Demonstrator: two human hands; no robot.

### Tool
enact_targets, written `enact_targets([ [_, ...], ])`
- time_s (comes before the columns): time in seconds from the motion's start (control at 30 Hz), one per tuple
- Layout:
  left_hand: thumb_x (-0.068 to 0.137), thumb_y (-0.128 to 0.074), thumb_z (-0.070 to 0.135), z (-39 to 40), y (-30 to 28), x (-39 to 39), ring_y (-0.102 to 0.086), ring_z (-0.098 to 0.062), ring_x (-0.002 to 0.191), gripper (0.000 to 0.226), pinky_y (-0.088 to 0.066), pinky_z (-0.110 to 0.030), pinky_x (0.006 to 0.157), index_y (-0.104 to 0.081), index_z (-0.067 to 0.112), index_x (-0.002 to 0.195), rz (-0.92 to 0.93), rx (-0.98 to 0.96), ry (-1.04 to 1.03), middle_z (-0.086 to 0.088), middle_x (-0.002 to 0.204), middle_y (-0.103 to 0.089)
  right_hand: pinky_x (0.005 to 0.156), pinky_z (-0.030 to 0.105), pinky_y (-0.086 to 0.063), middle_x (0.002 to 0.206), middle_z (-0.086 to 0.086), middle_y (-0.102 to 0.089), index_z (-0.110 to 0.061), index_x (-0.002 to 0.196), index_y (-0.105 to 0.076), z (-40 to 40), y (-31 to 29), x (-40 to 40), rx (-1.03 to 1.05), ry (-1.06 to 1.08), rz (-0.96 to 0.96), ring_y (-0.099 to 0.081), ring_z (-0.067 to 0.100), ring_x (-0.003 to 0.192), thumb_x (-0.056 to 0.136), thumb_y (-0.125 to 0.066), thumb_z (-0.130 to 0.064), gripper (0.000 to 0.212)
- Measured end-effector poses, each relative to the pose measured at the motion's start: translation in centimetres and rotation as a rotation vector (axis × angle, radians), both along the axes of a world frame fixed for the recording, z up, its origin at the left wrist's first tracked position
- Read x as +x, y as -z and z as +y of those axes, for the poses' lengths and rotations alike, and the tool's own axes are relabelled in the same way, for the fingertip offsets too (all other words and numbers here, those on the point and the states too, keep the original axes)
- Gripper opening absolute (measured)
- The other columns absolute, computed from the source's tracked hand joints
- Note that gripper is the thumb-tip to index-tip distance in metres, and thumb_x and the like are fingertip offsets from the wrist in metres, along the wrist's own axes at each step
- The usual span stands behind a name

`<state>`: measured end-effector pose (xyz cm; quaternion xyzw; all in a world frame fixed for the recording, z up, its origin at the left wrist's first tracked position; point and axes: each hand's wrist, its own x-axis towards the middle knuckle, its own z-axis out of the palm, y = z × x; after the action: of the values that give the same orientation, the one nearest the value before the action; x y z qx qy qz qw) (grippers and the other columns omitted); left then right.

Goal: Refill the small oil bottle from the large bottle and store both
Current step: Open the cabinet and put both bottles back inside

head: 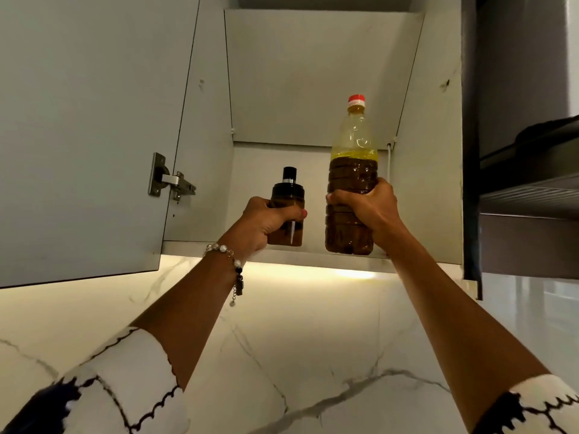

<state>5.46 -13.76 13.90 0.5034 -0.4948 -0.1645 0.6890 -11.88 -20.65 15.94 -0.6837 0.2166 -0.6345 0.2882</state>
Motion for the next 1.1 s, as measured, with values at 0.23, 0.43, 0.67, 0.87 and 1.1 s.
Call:
enact_targets([
  [0.23,0.071,-0.083,0.011,-1.3,-0.6,0.8,-0.065,-0.018,0.070,0.049,-0.047,-0.028,0.053,-0.060,0.005,0.113,-0.005,0.107,0.035,-0.012,0.096,-0.068,0.077,0.045,-0.058,0.105,0.005,-0.065,-0.019,0.121,-0.047,-2.8,-0.1,1.1,0.032,0.015,0.041,-0.069,0.026,0.086,0.041,-0.088,-0.041,0.092],
  [0.43,0.076,-0.079,0.013,-1.5,-0.3,0.5,-0.064,-0.021,0.078,0.036,-0.049,-0.032,0.056,-0.062,0.006,0.108,-0.017,0.135,0.070,-0.017,0.110,-0.068,0.085,0.046,-0.055,0.111,0.002,-0.062,-0.020,0.128,-0.039,-3.7,0.4,0.8,0.041,0.003,0.096,-0.066,0.024,0.095,0.055,-0.088,-0.042,0.091],
  [0.67,0.073,-0.083,0.022,-0.4,0.4,-0.4,-0.063,-0.027,0.104,0.050,-0.051,-0.034,0.086,-0.059,0.004,0.113,-0.065,0.014,-0.196,-0.013,0.121,-0.064,0.070,0.026,-0.049,0.112,0.002,-0.060,-0.016,0.128,-0.044,-2.2,1.5,0.1,0.022,0.072,0.159,-0.059,0.019,0.095,0.071,-0.079,-0.040,0.071],
  [0.87,0.081,-0.076,0.015,4.6,3.2,-1.8,-0.068,-0.019,0.091,0.034,-0.056,-0.028,0.083,-0.065,0.009,0.113,-0.089,-0.205,-0.232,-0.007,0.102,-0.071,0.083,0.044,-0.055,0.104,0.011,-0.066,-0.008,0.113,-0.061,0.5,3.9,-1.6,-0.197,0.325,0.102,-0.064,0.025,0.095,0.081,-0.071,-0.034,0.043],
  [1.1,0.088,-0.066,0.008,13.6,7.8,-3.4,-0.069,-0.017,0.062,0.025,-0.055,-0.027,0.053,-0.066,0.010,0.113,0.006,-0.309,-0.278,-0.008,0.091,-0.073,0.081,0.040,-0.057,0.087,0.002,-0.069,-0.011,0.095,-0.070,8.6,7.4,-2.8,-0.206,0.082,-0.109,-0.066,0.017,0.082,0.088,-0.065,-0.021,0.013],
])
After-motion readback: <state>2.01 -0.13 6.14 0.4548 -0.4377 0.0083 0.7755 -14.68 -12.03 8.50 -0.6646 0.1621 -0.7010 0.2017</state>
